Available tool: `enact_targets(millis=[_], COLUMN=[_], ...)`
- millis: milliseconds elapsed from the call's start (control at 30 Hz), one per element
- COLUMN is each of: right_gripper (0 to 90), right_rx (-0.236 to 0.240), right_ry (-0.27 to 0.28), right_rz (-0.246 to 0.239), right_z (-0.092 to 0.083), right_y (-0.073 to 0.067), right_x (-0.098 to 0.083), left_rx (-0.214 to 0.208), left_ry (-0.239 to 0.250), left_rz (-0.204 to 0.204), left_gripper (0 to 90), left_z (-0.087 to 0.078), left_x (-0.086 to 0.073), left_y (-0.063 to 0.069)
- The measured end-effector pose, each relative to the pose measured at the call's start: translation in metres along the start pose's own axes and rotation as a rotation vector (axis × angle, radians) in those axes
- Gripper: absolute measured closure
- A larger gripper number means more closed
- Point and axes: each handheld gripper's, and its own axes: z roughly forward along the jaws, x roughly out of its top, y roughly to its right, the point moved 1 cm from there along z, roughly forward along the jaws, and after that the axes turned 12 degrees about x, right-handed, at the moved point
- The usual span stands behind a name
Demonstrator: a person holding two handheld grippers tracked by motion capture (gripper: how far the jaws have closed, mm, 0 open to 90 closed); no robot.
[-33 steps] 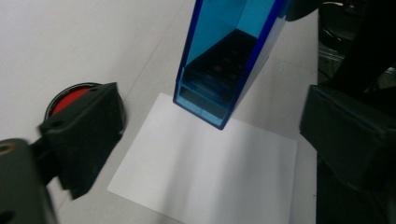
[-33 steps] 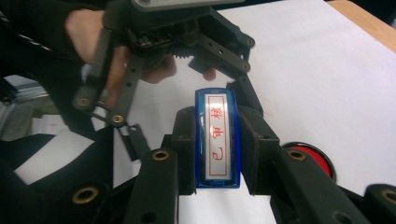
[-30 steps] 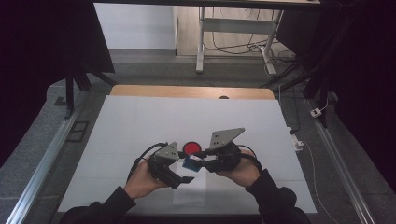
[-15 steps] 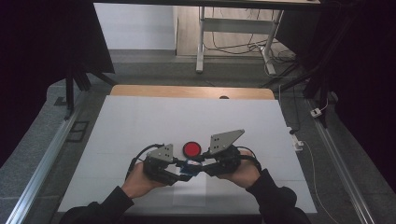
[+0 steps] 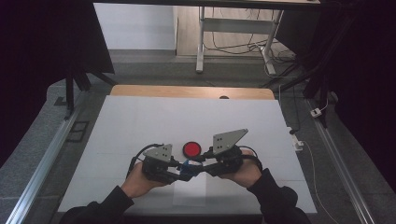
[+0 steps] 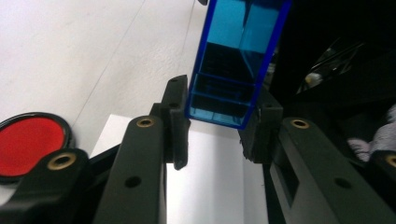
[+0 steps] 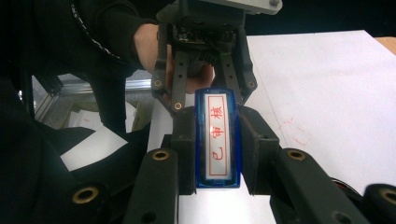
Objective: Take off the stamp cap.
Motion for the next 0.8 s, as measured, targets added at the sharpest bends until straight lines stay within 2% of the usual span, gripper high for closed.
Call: enact_targets(millis=[233,400,500,633,733,800], right_gripper=[70.2,70.3,70.3,70.3,70.5,70.5], right_rx=[0.015,0.018,0.018,0.020,0.007,-0.004], right_ry=[0.022,0.032,0.032,0.037,0.049,0.048], right_rz=[-0.010,-0.012,-0.014,-0.012,-0.022,-0.032], right_z=[-0.0009,-0.0008,-0.0011,-0.0016,-0.0025,-0.0029], right_y=[0.0006,0.0010,0.0010,0.0016,0.0005,-0.0009], right_x=[-0.0007,-0.0012,-0.0011,-0.0017,-0.0012,-0.0001], left_rx=[-0.032,-0.022,-0.021,-0.030,-0.045,-0.041], left_ry=[0.012,0.027,0.032,0.016,0.007,0.005], left_rz=[-0.005,0.028,0.033,0.001,-0.050,-0.052], left_gripper=[68.1,68.6,68.7,68.8,68.9,68.9], left_z=[-0.0013,-0.0021,-0.0023,-0.0029,-0.0040,-0.0046], left_x=[0.0000,-0.0006,-0.0008,0.0006,0.0023,0.0029], left_y=[-0.0024,-0.0024,-0.0025,-0.0031,-0.0050,-0.0052])
